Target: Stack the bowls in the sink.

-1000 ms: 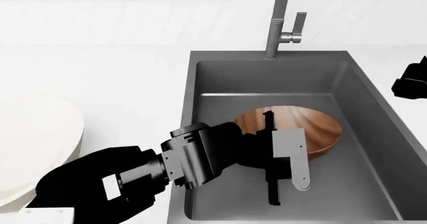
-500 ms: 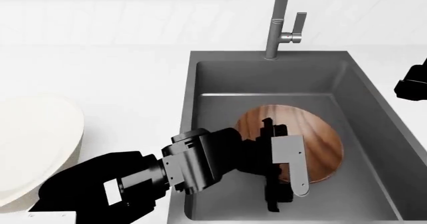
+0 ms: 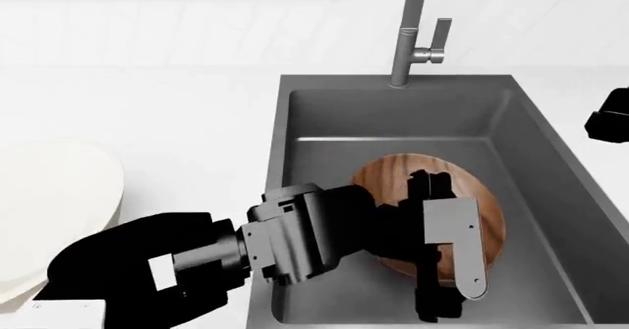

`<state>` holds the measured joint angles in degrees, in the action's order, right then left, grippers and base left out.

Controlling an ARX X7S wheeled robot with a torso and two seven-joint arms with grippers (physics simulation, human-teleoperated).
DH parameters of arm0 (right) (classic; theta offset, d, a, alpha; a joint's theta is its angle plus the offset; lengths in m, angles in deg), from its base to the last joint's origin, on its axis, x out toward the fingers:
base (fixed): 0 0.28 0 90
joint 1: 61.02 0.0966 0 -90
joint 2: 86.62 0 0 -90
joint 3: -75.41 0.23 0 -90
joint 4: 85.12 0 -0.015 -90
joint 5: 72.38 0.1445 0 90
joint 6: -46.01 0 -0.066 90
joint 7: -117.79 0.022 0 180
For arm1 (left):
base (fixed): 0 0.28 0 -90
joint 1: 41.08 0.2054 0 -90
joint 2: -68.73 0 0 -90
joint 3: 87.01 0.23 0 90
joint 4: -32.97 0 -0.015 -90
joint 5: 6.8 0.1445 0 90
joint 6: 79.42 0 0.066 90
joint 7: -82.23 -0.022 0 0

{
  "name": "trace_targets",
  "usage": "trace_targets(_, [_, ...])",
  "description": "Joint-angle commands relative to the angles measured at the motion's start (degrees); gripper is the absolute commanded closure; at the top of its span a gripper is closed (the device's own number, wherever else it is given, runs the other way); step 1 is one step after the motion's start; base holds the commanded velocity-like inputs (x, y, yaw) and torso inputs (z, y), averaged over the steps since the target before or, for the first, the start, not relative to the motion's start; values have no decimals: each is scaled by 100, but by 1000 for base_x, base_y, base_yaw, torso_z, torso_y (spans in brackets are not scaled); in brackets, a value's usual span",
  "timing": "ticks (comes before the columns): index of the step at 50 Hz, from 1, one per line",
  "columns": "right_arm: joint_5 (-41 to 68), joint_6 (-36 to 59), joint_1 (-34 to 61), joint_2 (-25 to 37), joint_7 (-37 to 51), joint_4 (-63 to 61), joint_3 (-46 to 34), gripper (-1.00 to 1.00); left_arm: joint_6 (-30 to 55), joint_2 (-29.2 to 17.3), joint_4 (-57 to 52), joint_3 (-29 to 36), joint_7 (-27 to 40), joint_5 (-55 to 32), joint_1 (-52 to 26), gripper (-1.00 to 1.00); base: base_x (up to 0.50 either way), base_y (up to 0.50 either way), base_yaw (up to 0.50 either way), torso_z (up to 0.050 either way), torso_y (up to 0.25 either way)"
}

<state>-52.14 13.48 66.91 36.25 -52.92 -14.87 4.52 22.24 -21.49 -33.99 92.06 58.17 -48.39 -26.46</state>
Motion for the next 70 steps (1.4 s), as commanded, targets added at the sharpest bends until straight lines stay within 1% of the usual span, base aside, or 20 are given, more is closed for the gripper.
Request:
trace_targets(1, [87,217,139,14,43,-179,-11,-100,66,21,-427,-34,177,-312,-361,-100,0,0,0,0,0])
trace_targets(12, [164,304,151,29,41,-309,78,-100,24,21,-205,-41,319,-587,-995,-100,0,0,0,0,0])
trace_targets(19, [173,304,270,-5,55,-250,-22,-100,458,13,46,-235,802,-1359,-1594,-100,0,0,0,0,0])
trace_targets(33, [68,75,491,-185,96,30,-477,-100,2007,-937,-1012,-787,1811,-2590,-2474,-100,0,0,0,0,0])
trace_targets(41, [21,-22,592,-248,98,168,-670,-100,2784,-1481,-1571,-997,2411,-3349,-2750,-100,0,0,0,0,0])
trace_targets(46, [-5,-129,638,-283,78,294,-756,-100,3315,-1844,-2010,-1157,2997,-3973,-2952,-100,0,0,0,0,0])
trace_targets(51, [-17,-224,661,-319,57,389,-813,-100,3727,-2089,-2240,-1323,3528,-4512,-3235,-100,0,0,0,0,0])
trace_targets(56, [-9,-292,614,-330,37,423,-794,-100,4095,-2405,-2428,-1491,4256,-5181,-3464,-100,0,0,0,0,0])
trace_targets(58, [-6,-300,612,-333,36,428,-793,-100,4185,-2530,-2493,-1544,4517,-5421,-3518,-100,0,0,0,0,0])
trace_targets(61, [-2,-318,619,-338,31,445,-797,-100,4314,-2759,-2596,-1626,5101,-5949,-3590,-100,0,0,0,0,0])
trace_targets(70, [-1,-424,568,-348,5,518,-786,-100,4433,-3403,-2908,-1678,6461,-7171,-3702,-100,0,0,0,0,0])
